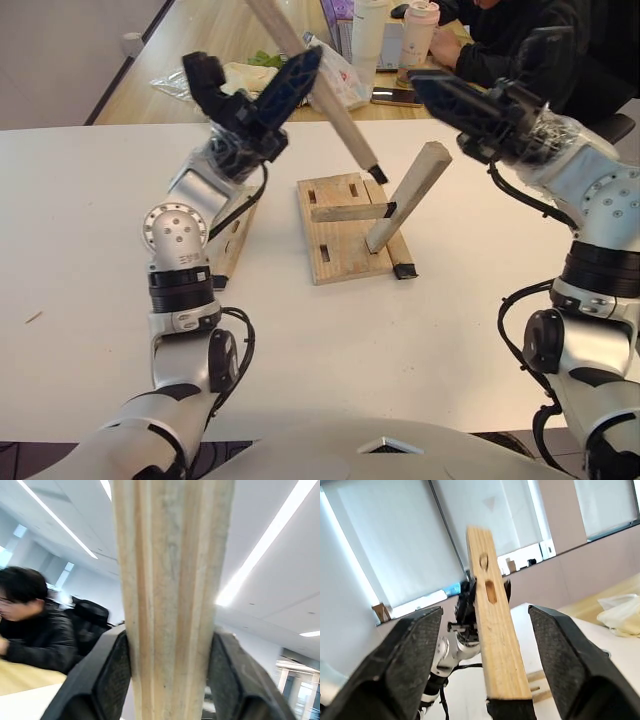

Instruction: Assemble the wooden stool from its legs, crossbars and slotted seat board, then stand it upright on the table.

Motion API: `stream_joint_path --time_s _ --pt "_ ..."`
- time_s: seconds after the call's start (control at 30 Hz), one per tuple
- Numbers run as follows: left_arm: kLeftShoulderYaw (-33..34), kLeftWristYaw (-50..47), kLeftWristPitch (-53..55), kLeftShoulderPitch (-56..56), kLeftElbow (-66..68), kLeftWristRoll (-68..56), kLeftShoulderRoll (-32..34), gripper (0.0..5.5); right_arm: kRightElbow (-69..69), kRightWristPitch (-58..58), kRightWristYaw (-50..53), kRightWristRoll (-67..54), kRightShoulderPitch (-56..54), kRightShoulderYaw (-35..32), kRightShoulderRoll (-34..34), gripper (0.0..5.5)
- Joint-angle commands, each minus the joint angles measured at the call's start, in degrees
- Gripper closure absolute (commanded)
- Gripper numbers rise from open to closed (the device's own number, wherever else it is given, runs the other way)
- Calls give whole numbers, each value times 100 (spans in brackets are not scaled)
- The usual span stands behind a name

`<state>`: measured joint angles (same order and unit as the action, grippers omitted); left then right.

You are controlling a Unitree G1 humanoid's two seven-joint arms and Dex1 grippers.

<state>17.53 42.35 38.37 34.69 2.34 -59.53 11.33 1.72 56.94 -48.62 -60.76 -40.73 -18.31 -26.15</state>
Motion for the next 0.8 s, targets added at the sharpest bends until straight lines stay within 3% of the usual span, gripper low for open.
stream_joint_path --time_s 0.03,0.3,0.57,0.8 --pt "-25 471 -826 -60 650 796 419 349 341 -128 15 -36 -149 -295 -248 238" --pt "-389 1451 -2233 -536 2544 2000 292 349 518 -441 125 206 8 -175 -102 238" --pt "-671 2210 -2219 -1147 2534 2238 341 349 463 -576 80 335 166 -11 -61 238" --pt "-1176 2553 -3174 -1482 2877 3014 407 351 549 -675 217 359 161 12 -12 238"
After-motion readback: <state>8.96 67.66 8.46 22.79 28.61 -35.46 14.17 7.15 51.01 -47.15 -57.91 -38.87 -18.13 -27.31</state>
